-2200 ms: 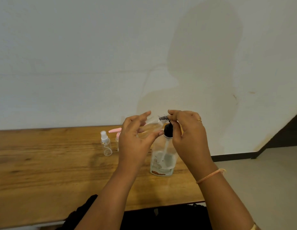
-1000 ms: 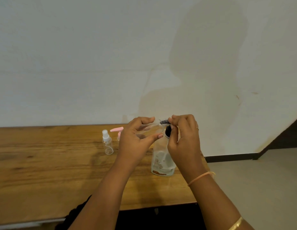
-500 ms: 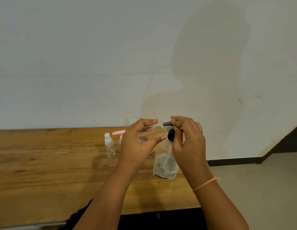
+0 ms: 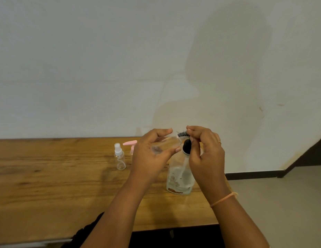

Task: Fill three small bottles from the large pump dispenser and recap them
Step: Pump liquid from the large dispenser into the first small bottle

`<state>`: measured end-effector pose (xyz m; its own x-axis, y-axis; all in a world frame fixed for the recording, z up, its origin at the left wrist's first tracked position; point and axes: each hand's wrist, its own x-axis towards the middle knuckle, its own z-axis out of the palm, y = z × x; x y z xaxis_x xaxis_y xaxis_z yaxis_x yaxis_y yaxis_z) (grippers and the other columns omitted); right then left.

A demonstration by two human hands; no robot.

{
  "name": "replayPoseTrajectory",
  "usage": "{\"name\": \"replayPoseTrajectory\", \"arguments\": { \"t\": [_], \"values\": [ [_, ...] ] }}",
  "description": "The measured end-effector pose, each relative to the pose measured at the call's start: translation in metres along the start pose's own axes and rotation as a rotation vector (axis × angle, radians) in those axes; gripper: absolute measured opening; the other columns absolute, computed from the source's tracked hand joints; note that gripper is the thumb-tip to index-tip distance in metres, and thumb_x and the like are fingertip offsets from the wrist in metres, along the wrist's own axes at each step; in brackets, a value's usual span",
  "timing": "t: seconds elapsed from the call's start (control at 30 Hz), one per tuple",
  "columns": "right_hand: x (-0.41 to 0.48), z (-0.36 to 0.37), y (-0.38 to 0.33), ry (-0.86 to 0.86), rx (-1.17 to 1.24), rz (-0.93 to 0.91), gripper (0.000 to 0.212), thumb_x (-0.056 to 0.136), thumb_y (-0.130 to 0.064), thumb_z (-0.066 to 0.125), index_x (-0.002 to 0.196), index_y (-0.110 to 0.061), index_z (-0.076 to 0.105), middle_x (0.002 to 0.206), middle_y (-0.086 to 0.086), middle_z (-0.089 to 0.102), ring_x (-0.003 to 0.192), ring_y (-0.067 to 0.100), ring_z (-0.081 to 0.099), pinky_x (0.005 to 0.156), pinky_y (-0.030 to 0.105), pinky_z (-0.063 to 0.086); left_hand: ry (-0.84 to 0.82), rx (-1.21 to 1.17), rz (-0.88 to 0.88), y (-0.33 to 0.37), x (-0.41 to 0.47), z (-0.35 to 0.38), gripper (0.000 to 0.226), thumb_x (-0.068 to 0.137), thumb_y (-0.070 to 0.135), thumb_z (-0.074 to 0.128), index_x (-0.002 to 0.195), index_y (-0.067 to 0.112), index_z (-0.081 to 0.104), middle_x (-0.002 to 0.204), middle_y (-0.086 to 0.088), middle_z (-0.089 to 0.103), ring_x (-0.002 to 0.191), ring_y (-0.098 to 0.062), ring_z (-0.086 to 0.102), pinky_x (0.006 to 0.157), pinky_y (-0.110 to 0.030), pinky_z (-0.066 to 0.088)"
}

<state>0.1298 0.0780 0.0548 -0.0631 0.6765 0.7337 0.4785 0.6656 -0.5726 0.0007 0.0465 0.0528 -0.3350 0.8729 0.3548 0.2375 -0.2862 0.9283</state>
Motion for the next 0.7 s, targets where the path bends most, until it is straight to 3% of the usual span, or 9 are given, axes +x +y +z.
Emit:
{"name": "replayPoseTrajectory", "arguments": {
  "t": [0.1,0.27,0.4,0.5,0.57,0.7],
  "values": [
    [-0.002,0.001,0.0,0.012,-0.024,0.01,0.022,0.084,-0.001,0.049,0.097,-0.007,0.065,0.1,-0.009,0.058,0.096,0.017,0.055,0.086,0.006,0.038,-0.016,-0.002,-0.008,0.0,0.0,0.0,0.042,0.066,0.018,0.083,0.096,0.041,0.063,0.104,0.025,0.065,0.099,0.006,0.059,0.079,-0.022,0.054],
    [-0.007,0.011,0.011,0.005,-0.096,-0.031,0.018,0.082,0.002,0.049,0.093,-0.004,0.062,0.097,0.005,0.063,0.094,-0.004,0.04,0.078,0.03,0.044,-0.035,0.001,-0.058,-0.006,-0.001,0.002,0.041,0.067,0.016,0.082,0.09,0.042,0.061,0.104,0.025,0.064,0.1,0.012,0.057,0.077,-0.01,0.046],
    [-0.008,0.009,0.007,-0.029,-0.078,0.016,0.019,0.083,-0.001,0.048,0.094,-0.007,0.062,0.098,-0.001,0.061,0.093,0.009,0.05,0.078,0.016,0.04,-0.04,-0.001,-0.065,-0.003,-0.002,0.0,0.039,0.067,0.016,0.083,0.09,0.039,0.062,0.105,0.023,0.065,0.098,0.009,0.059,0.073,-0.006,0.047],
    [-0.001,0.0,0.001,-0.004,-0.015,0.014,0.019,0.083,-0.001,0.049,0.093,-0.009,0.062,0.099,-0.009,0.056,0.093,0.004,0.049,0.083,0.006,0.037,-0.035,-0.024,-0.019,0.0,0.002,0.0,0.04,0.065,0.017,0.083,0.091,0.039,0.063,0.105,0.022,0.067,0.102,0.003,0.061,0.082,-0.017,0.05],
    [0.002,-0.004,0.0,-0.012,-0.015,-0.013,0.018,0.083,-0.001,0.05,0.093,-0.009,0.063,0.098,-0.009,0.057,0.093,0.009,0.053,0.083,0.005,0.036,-0.031,0.001,0.015,0.0,0.003,-0.001,0.042,0.065,0.019,0.084,0.093,0.041,0.062,0.106,0.021,0.066,0.102,0.003,0.06,0.083,-0.02,0.051],
    [0.0,-0.004,-0.001,-0.026,-0.03,-0.013,0.019,0.083,-0.003,0.051,0.095,-0.009,0.064,0.1,-0.011,0.056,0.094,0.016,0.056,0.08,0.011,0.039,-0.049,0.047,0.052,0.0,0.001,-0.004,0.044,0.068,0.02,0.082,0.097,0.044,0.058,0.107,0.019,0.064,0.104,0.001,0.059,0.077,-0.011,0.05]
  ]
}}
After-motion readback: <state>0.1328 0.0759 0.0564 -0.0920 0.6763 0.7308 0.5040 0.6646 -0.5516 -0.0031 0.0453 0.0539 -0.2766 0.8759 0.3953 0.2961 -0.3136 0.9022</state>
